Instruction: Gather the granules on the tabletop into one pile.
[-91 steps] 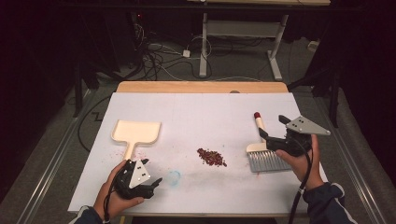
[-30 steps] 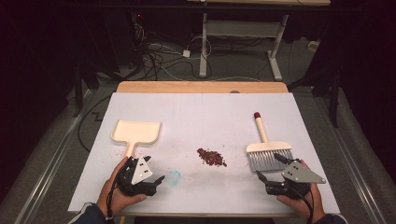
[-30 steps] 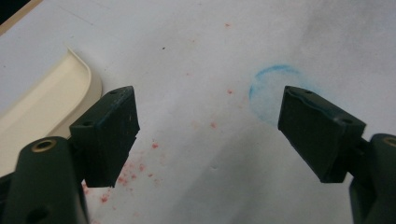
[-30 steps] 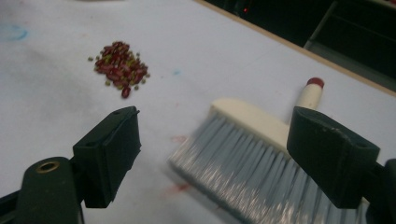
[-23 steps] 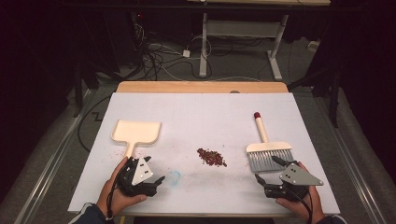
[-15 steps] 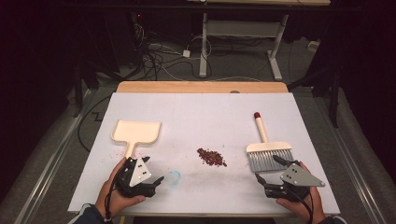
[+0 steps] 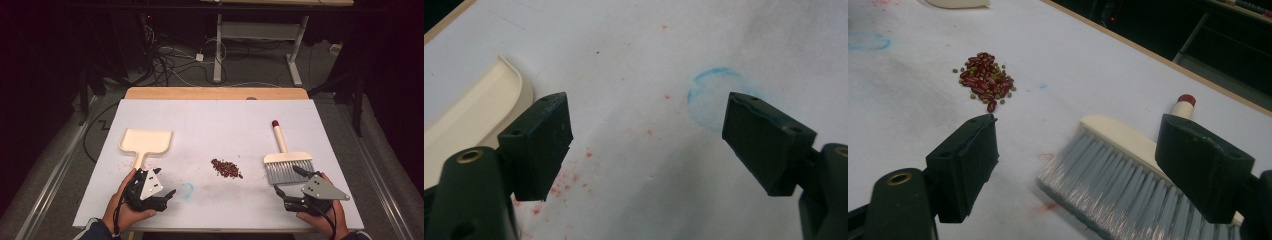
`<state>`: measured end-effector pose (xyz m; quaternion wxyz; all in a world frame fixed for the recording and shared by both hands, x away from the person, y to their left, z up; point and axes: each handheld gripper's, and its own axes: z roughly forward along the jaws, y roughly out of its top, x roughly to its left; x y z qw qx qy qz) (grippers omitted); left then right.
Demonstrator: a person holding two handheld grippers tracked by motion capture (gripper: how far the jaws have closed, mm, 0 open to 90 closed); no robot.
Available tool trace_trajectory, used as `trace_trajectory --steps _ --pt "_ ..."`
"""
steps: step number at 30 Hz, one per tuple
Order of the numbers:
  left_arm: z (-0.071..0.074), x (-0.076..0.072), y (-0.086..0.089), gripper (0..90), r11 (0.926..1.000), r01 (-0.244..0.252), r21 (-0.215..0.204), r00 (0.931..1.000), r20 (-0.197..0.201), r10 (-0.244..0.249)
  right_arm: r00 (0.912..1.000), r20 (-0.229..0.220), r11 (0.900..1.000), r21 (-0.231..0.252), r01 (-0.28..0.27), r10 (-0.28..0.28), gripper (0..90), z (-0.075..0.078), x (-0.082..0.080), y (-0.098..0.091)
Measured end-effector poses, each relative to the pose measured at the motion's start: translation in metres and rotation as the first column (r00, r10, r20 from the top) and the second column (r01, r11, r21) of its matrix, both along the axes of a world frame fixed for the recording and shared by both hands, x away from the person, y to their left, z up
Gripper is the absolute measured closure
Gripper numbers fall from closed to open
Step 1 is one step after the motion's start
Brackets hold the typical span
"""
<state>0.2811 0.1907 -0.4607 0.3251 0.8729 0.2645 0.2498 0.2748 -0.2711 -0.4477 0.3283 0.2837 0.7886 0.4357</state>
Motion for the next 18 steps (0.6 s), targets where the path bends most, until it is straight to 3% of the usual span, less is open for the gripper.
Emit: trace_trajectory --steps 18 --pt "-0.0011 0.0030 -0.0003 19.1 1.0000 0.000 0.004 1.0000 -0.005 0.000 1.0000 0.007 1.0000 -0.007 0.003 -0.003 17.9 0.0001 0.0014 0.0004"
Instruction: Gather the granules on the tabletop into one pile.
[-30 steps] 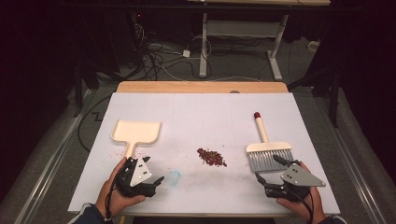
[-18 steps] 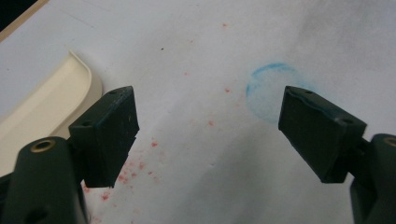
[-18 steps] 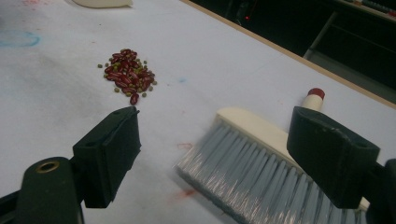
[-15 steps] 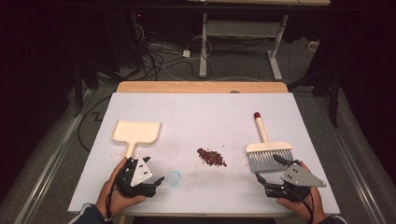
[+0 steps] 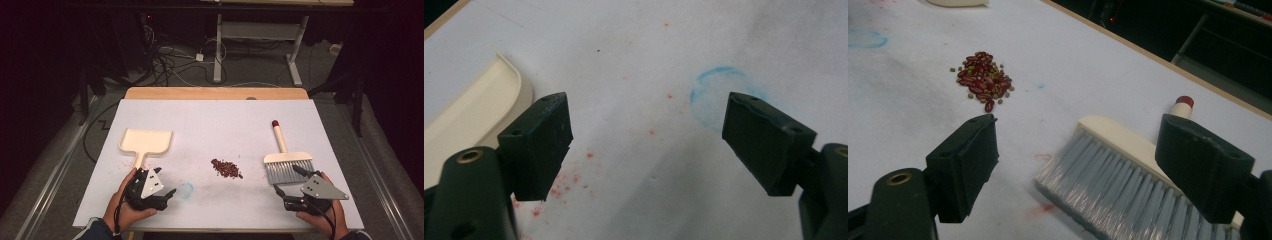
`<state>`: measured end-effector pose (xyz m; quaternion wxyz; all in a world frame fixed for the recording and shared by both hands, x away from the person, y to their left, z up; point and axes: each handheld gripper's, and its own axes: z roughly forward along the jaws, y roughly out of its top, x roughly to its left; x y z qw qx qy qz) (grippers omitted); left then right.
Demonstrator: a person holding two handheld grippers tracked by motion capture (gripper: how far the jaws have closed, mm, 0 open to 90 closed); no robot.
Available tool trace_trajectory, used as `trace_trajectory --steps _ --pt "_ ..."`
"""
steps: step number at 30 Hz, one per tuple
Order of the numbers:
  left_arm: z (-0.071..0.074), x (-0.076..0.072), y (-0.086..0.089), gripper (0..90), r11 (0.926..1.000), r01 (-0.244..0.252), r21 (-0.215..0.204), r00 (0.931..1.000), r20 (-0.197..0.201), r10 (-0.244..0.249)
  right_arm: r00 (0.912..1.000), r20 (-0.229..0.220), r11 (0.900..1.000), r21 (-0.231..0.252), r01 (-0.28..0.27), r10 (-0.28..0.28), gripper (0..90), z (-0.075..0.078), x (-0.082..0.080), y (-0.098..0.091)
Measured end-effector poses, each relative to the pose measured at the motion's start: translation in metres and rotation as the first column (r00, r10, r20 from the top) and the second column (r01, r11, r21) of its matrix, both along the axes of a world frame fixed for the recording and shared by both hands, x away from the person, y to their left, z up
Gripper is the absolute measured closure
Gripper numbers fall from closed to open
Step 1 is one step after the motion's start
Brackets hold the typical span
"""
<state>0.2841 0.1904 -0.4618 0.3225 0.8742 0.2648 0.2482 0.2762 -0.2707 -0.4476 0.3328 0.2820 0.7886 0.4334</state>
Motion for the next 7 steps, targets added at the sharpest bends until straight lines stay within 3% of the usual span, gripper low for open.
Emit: trace_trajectory --steps 7 --pt "0.0012 -0.0005 0.0011 19.1 1.0000 -0.005 -0.006 1.0000 0.006 0.005 1.0000 -0.001 1.0000 0.003 0.000 0.000 17.9 0.0001 0.0009 0.0006"
